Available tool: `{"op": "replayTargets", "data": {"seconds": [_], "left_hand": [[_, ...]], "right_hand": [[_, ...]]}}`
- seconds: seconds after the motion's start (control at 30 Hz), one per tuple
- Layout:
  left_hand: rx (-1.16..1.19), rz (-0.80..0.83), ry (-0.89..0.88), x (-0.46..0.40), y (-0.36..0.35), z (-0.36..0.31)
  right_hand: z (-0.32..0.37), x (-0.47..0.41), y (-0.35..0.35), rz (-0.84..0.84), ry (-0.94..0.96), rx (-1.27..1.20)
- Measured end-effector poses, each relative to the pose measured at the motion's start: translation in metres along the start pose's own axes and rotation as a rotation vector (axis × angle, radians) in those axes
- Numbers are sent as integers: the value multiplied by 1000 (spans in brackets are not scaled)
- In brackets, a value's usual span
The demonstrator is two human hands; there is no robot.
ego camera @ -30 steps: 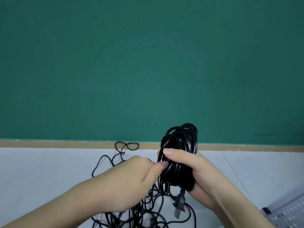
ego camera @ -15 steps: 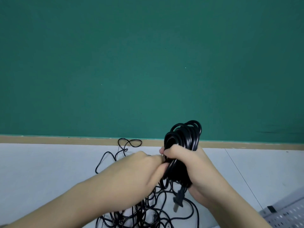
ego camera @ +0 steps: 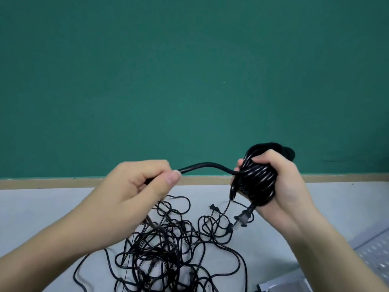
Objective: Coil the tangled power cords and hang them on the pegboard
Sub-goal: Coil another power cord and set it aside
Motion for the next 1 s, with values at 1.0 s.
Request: {"op": "replayTargets", "data": {"seconds": [1.0], "left_hand": [[305, 40, 371, -8, -30, 44]], "right_hand": [[-81, 46, -86, 447, -132, 190]]}}
Point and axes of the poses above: each hand's wrist, its own x-axis away from the middle knuckle, its own y-axis out of the back of the hand, z = x × y, the point moved 10 cm from there along -x, towards the middle knuckle, and after that the axes turned 2 degrees about -y, right-handed, at the moved point
